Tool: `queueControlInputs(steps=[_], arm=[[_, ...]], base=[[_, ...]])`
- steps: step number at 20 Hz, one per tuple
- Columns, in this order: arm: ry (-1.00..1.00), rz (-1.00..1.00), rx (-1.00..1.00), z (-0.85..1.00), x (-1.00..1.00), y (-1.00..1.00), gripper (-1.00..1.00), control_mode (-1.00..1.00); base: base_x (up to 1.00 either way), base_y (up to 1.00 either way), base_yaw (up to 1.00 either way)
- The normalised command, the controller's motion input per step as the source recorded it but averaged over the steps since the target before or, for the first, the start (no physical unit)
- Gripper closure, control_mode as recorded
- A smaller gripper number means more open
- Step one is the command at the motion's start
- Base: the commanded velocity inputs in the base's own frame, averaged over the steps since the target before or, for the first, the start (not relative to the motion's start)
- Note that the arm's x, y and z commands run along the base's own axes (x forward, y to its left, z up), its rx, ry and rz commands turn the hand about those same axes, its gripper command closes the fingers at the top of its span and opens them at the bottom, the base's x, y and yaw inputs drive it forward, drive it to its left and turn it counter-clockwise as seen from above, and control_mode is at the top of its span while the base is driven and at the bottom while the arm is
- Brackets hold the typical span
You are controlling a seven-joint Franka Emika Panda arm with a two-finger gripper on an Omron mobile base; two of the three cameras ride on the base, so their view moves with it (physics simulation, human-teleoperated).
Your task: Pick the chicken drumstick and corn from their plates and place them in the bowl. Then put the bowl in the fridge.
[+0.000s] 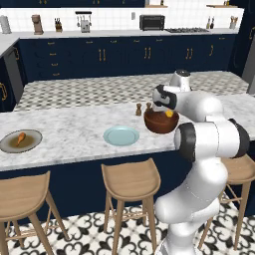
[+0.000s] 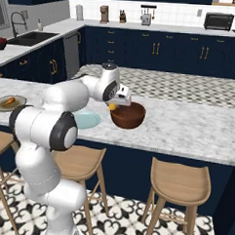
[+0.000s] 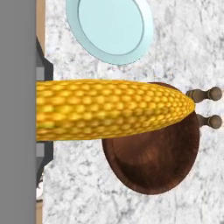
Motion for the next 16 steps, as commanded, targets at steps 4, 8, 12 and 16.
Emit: queueControlInputs(steps=[4, 8, 12, 16], arm=[[0.0, 0.0, 0.0, -0.22, 0.52, -0.37, 1.0, -1.0], [0.0, 0.0, 0.0, -0.32, 0.47, -0.32, 1.0, -1.0], [0.0, 0.0, 0.0, -0.26, 0.54, -0.22, 1.0, -1.0], [0.0, 0.0, 0.0, -0.24, 0.33, -0.09, 1.0, -1.0]], base=[[0.0, 0.0, 0.0], [0.0, 0.0, 0.0], [0.0, 0.0, 0.0], [0.0, 0.0, 0.0]])
